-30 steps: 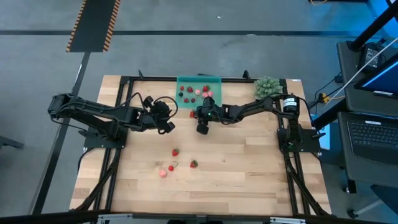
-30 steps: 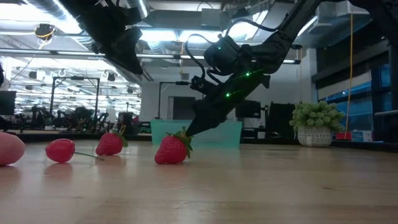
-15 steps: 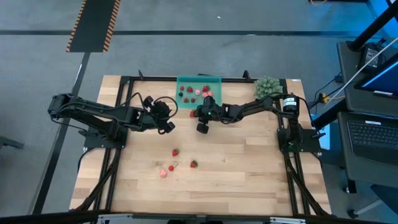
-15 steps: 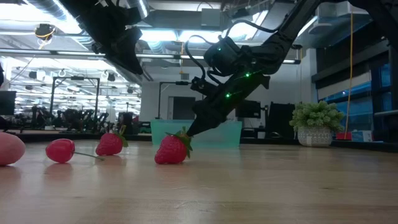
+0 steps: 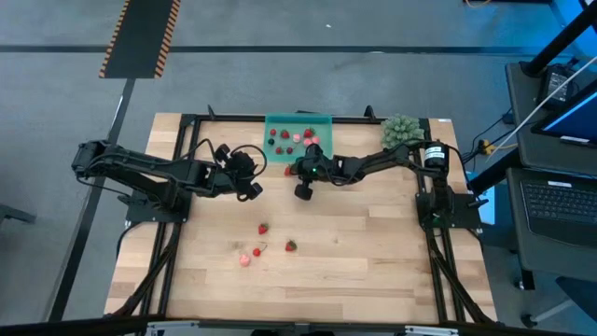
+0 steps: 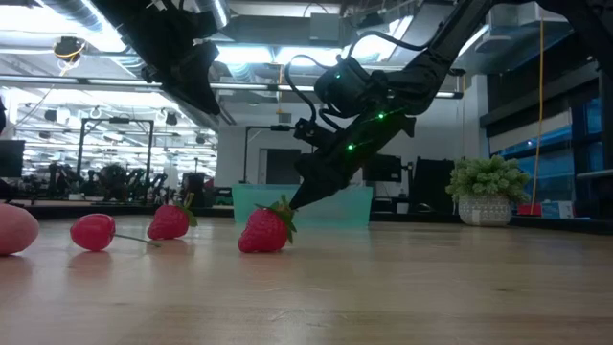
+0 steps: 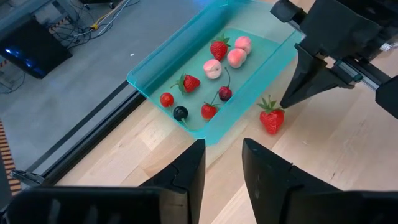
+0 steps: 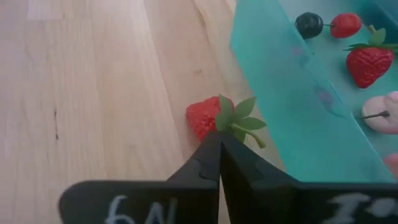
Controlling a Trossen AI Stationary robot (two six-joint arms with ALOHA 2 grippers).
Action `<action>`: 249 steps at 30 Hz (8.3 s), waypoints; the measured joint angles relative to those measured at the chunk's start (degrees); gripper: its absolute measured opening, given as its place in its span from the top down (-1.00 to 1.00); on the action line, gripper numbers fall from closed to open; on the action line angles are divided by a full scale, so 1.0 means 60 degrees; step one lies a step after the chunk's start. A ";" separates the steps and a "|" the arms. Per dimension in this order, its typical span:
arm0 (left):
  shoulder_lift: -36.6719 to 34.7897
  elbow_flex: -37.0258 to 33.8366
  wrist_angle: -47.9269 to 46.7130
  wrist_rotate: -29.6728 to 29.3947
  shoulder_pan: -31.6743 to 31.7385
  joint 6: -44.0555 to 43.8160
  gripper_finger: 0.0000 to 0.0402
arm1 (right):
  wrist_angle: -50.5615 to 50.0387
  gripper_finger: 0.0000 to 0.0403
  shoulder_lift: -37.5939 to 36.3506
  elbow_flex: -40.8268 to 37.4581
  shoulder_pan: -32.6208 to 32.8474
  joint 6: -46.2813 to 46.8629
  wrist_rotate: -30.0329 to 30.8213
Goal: Pick and placing Produce into tupperware
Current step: Put the red strawberry into the green container
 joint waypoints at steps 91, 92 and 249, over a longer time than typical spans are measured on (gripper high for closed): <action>0.0000 0.0000 -0.0004 0.0004 0.0000 -0.0004 0.60 | -0.0699 0.98 -0.0219 -0.0033 0.0219 0.0178 0.0184; -0.0001 0.0000 0.0000 0.0005 -0.0004 -0.0004 0.60 | -0.0712 0.98 -0.0348 -0.0029 0.0222 0.0175 0.0184; -0.0001 0.0003 0.2441 0.2229 -0.4839 -0.0186 0.57 | -0.2909 0.41 -0.6734 -0.2582 0.5446 0.5646 -0.0922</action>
